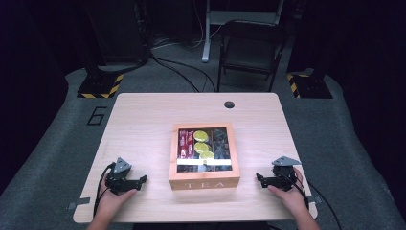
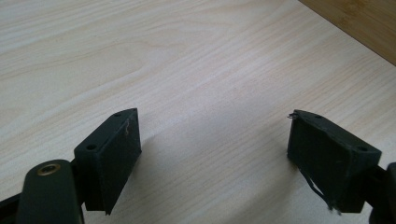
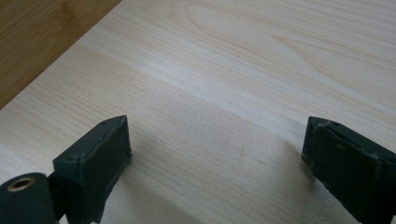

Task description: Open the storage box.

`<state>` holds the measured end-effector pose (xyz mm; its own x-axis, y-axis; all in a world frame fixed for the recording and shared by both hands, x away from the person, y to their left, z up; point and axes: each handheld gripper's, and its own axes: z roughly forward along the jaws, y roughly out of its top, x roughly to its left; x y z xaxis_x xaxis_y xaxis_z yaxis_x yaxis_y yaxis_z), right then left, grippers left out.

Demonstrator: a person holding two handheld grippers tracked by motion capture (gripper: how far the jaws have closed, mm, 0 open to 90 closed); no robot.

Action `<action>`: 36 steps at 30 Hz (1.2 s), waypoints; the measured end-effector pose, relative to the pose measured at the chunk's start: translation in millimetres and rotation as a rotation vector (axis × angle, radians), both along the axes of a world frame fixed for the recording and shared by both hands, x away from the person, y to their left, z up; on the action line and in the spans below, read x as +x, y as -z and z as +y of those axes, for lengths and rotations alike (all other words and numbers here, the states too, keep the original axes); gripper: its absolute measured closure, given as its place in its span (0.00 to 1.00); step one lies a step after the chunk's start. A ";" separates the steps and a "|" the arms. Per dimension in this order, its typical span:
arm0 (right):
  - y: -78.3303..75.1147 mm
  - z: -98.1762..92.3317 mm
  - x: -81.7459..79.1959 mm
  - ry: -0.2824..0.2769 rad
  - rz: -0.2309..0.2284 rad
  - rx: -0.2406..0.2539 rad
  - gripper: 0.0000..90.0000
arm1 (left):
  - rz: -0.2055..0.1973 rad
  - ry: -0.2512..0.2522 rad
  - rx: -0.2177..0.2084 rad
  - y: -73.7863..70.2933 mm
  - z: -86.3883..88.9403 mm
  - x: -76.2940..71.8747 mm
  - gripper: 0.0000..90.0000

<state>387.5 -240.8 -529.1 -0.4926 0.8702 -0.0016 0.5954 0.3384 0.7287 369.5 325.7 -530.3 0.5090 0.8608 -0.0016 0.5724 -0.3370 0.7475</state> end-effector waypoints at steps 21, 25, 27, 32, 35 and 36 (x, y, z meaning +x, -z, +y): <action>-4.2 2.4 -5.4 0.018 0.007 0.006 0.28 | 0.048 -0.017 -0.079 -5.6 -1.3 -2.5 0.37; -8.4 2.2 -7.1 0.014 0.023 0.016 0.44 | 0.055 -0.010 -0.099 -7.9 -4.5 -3.7 0.40; -11.1 2.8 -8.6 0.010 0.025 0.030 0.47 | 0.064 -0.002 -0.124 -12.5 -6.7 -4.7 0.42; -26.0 5.1 -13.0 -0.009 -0.008 0.063 0.58 | 0.062 -0.007 -0.178 -27.4 -10.1 -6.6 0.48; -38.4 9.1 -14.3 -0.024 -0.023 0.079 0.59 | 0.045 -0.003 -0.196 -40.6 -12.0 -7.3 0.49; -41.7 10.5 -14.5 -0.032 -0.031 0.080 0.59 | 0.030 0.013 -0.192 -46.2 -13.7 -7.3 0.49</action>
<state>373.0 -230.4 -487.4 -0.5213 0.8518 0.0518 0.5622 0.2971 0.7718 362.2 312.0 -484.1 0.5169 0.8367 -0.1809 0.5922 -0.1969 0.7814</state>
